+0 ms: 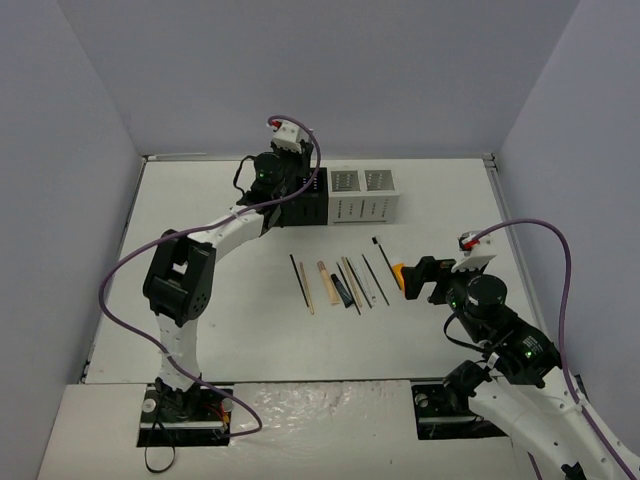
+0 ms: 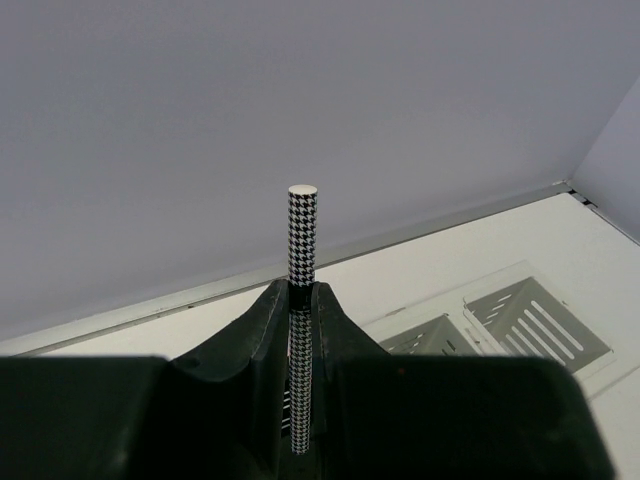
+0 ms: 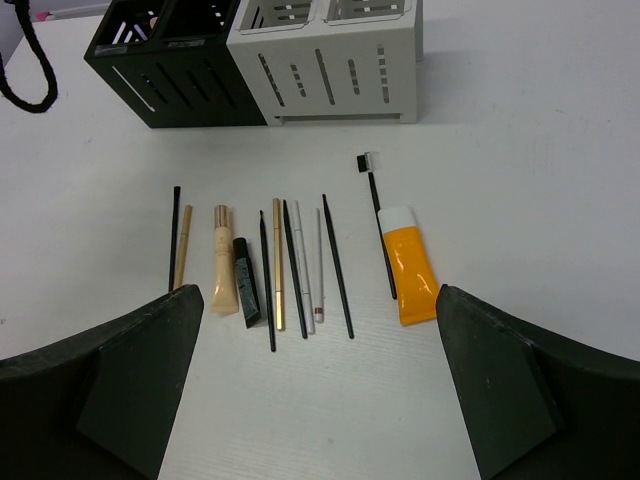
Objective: Organize the makeup
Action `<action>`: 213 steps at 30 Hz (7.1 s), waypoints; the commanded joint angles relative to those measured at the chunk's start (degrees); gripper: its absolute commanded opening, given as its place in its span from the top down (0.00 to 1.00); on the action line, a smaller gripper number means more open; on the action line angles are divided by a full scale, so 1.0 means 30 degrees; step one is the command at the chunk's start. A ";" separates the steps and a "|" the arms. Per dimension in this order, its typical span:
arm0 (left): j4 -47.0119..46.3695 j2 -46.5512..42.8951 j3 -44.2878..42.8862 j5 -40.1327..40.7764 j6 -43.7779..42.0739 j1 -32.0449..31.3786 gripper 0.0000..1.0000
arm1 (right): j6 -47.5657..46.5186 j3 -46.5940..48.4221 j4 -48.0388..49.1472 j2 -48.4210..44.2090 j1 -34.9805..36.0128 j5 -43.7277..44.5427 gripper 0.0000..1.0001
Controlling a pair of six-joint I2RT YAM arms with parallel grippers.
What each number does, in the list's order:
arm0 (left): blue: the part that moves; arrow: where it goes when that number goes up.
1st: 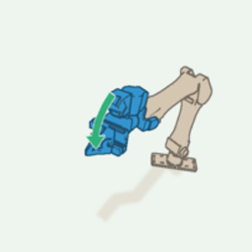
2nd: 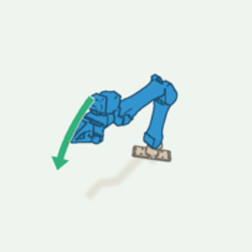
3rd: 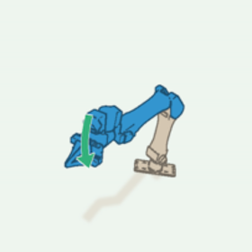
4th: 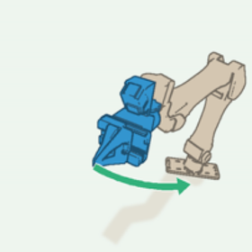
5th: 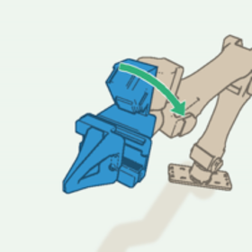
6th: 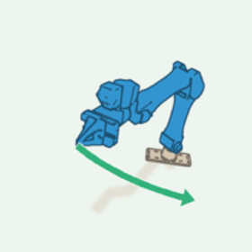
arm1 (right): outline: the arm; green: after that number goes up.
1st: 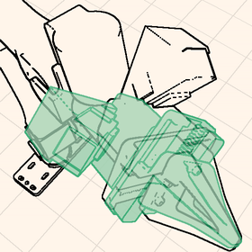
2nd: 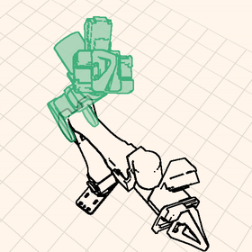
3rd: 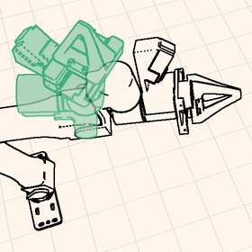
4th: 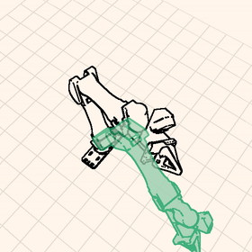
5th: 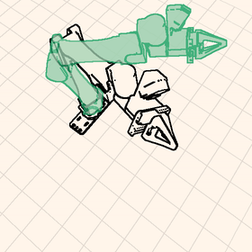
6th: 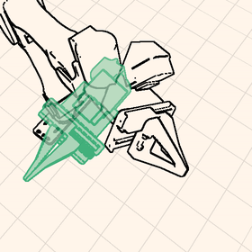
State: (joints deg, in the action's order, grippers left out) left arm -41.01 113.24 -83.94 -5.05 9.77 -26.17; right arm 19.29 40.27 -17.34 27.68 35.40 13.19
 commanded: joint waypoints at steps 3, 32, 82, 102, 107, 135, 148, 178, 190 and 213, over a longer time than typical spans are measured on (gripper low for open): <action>-0.2796 -0.0363 -0.0274 -0.0955 0.0361 0.0023 0.85 | -0.0131 0.0069 0.1374 0.0415 0.0200 -0.0061 0.00; 1.1391 -1.0542 0.4856 0.7123 0.1967 -0.3927 0.54 | -0.0097 0.0021 0.1477 0.0795 0.0242 -0.0591 0.00; 2.0788 -0.1946 0.3693 0.4806 1.3106 -0.5734 0.81 | 0.0104 -0.0006 0.1460 0.1115 0.0740 -0.0515 0.00; 1.8534 -0.7165 0.3832 0.6190 0.9908 -0.5734 1.00 | 0.0162 -0.0006 0.1445 0.1093 0.0798 -0.0354 0.00; 1.3860 -0.8602 0.3530 0.7068 0.5116 -0.5266 1.00 | 0.0157 -0.0001 0.1469 0.1178 0.0774 -0.0510 0.00; -0.2235 -0.0011 -0.1814 -0.6627 -0.2318 0.1019 1.00 | -0.0131 0.0053 0.1504 0.1583 0.0828 -0.1408 0.00; -0.4206 0.0984 -0.0006 -0.7953 -0.1202 0.1956 0.91 | -0.0251 0.0286 0.1475 0.2496 0.0828 -0.1896 0.00; 1.5017 -1.2252 0.2691 0.1102 -0.1476 0.2425 0.03 | -0.0363 0.1677 0.3018 1.3144 0.0572 -0.3836 0.32; 2.3703 -2.0397 0.7710 0.3024 0.1428 0.2426 0.03 | -0.0671 0.2647 0.5422 1.8499 -0.0208 -0.3652 0.73; 2.3731 -2.4448 1.1678 0.3222 0.1868 0.2484 0.03 | -0.0597 0.2618 0.7044 2.1722 -0.0959 -0.2567 0.86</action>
State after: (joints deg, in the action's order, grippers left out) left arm 31.60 39.90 -47.05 4.36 15.22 -19.03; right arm 17.73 46.83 1.06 92.72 33.12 3.78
